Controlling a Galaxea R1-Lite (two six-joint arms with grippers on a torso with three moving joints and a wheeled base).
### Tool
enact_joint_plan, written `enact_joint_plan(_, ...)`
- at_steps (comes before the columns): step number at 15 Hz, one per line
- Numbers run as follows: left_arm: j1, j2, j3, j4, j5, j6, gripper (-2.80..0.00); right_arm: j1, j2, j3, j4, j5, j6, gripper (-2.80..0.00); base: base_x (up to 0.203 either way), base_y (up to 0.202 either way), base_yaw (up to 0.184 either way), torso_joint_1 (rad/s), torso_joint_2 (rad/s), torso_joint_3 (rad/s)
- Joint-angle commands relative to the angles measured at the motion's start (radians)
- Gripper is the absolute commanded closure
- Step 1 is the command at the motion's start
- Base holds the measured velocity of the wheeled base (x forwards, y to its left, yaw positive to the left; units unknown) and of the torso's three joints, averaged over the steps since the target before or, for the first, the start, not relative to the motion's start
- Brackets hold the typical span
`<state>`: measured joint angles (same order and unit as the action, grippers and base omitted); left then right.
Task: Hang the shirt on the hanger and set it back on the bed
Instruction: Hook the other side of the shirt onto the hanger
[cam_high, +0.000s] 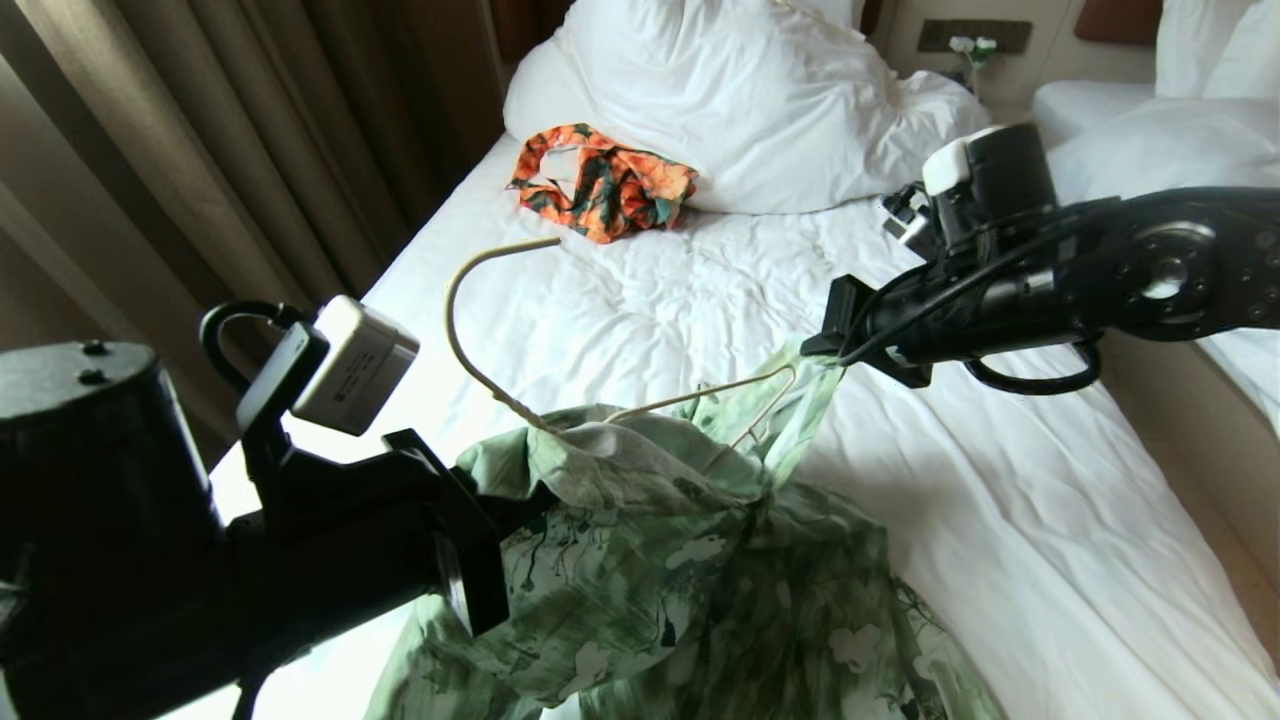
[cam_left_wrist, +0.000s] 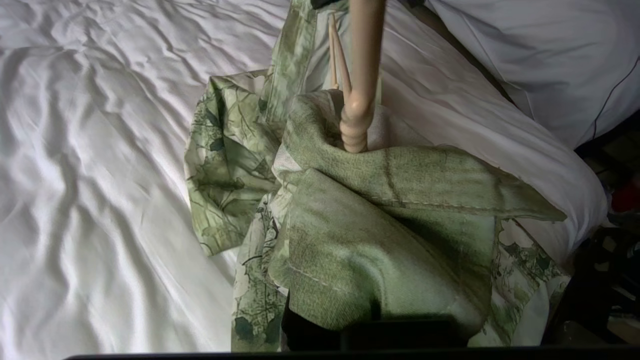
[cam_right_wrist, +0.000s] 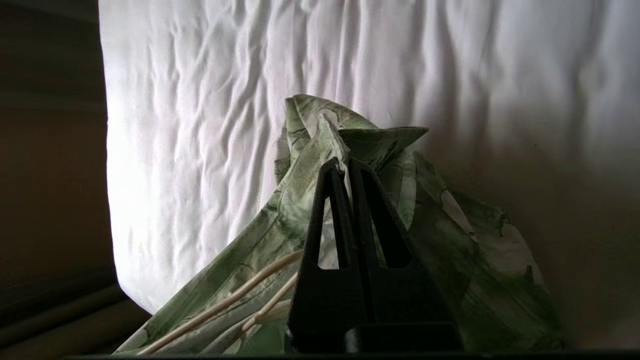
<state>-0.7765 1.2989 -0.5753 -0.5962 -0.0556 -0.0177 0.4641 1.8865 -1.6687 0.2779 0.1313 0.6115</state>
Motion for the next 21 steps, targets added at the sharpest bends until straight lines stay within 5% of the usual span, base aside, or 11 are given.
enact_joint_plan(1, -0.016, 0.022, -0.001, -0.004, 0.019, -0.001, 0.0, 0.011, -0.06, 0.0, 0.003, 0.005, 0.003, 0.0, 0.0, 0.0, 0.0, 0.0, 0.0, 0.0)
enact_joint_plan(11, -0.094, 0.099, -0.033, -0.004, 0.081, 0.002, 0.0, 0.112, -0.162, -0.017, -0.005, 0.01, -0.089, 0.0, 0.0, 0.0, 0.0, 0.0, 0.0, 0.0)
enact_joint_plan(14, -0.106, 0.154, -0.093, -0.005, 0.076, 0.004, 0.0, 0.117, -0.201, -0.035, -0.014, 0.102, -0.087, 0.0, 0.0, 0.0, 0.0, 0.0, 0.0, 0.0)
enact_joint_plan(17, -0.134, 0.217, -0.185, -0.005, 0.074, 0.004, 0.0, 0.135, -0.25, -0.039, -0.016, 0.113, -0.093, 0.0, 0.0, 0.0, 0.0, 0.0, 0.0, 0.0)
enact_joint_plan(21, -0.218, 0.264, -0.307, 0.058, 0.075, 0.002, 0.0, 0.104, -0.33, -0.025, -0.018, 0.194, -0.212, 0.0, 0.0, 0.0, 0.0, 0.0, 0.0, 0.0)
